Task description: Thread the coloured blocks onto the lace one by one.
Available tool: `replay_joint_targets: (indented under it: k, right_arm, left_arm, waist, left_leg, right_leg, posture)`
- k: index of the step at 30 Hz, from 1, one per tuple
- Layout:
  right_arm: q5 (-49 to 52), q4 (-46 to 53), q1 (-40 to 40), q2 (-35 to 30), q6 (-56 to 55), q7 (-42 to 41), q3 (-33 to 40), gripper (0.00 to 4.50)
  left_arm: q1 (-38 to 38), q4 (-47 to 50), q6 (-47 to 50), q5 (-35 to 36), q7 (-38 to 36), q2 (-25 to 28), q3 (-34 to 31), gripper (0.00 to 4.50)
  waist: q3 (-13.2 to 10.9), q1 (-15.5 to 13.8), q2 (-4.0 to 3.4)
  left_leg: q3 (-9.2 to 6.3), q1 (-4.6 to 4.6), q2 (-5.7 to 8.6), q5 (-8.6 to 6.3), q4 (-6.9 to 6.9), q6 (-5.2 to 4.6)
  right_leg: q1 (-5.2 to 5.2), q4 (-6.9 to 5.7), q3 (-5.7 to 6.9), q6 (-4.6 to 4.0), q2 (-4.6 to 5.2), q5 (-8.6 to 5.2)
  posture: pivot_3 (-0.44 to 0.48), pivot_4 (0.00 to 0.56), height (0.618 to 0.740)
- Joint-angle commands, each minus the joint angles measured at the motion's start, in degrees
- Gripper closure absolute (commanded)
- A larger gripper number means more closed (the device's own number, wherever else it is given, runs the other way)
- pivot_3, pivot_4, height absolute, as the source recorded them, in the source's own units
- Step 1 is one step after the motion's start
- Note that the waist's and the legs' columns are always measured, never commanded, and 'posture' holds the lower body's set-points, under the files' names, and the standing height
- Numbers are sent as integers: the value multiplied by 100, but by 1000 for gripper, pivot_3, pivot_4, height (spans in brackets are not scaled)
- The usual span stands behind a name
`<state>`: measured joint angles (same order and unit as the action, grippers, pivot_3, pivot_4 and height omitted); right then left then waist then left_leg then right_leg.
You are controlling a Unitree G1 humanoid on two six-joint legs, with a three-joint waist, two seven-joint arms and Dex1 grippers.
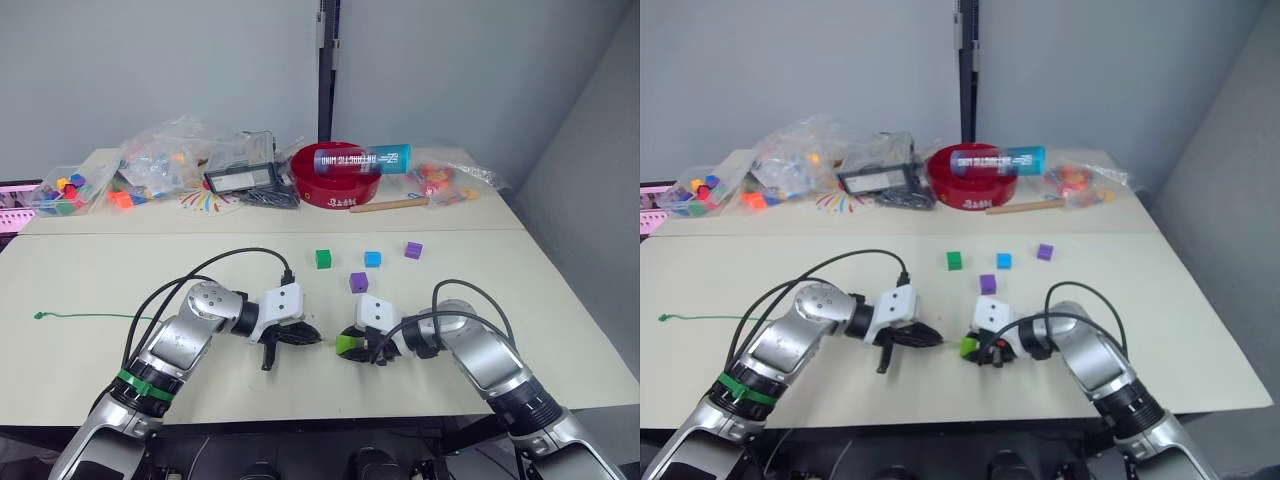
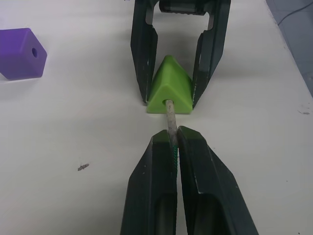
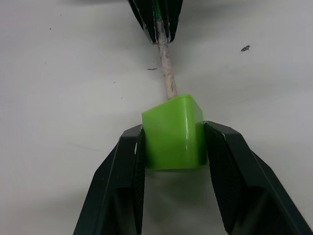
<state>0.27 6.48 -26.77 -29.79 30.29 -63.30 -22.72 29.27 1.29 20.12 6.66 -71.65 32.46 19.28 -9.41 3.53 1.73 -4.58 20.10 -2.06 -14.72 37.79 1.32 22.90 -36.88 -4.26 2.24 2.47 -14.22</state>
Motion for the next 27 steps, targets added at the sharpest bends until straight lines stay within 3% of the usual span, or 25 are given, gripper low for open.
replay_joint_targets:
  k: [1, 14, 27]
  right_arm:
    - [-127, -73, 197, 192, 134, 147, -495, 3185]
    - [-23, 245, 339, 131, 171, 84, -475, 3185]
    - [-166, 338, 164, 308, 510, 352, -644, 3185]
  left_arm:
    - [3, 174, -113, 107, -83, -331, 358, 4500]
    - [-274, -48, -305, 78, -209, -44, 242, 4500]
    - [-270, -90, -254, -152, 46, -366, 520, 4500]
  waist:
    - [6, -8, -2]
    - [10, 50, -8]
    - [11, 53, -10]
  left_leg:
    - [0, 0, 0, 0, 0, 0]
    - [-1, 7, -1, -28, -1, -48]
    - [0, 4, -1, -31, -1, -54]
  right_leg:
    - [0, 0, 0, 0, 0, 0]
    - [20, -15, -1, -32, -2, -5]
    - [17, -14, -1, -14, -3, -20]
  posture:
    - [0, 150, 740]
    - [0, 150, 740]
    - [0, 150, 740]
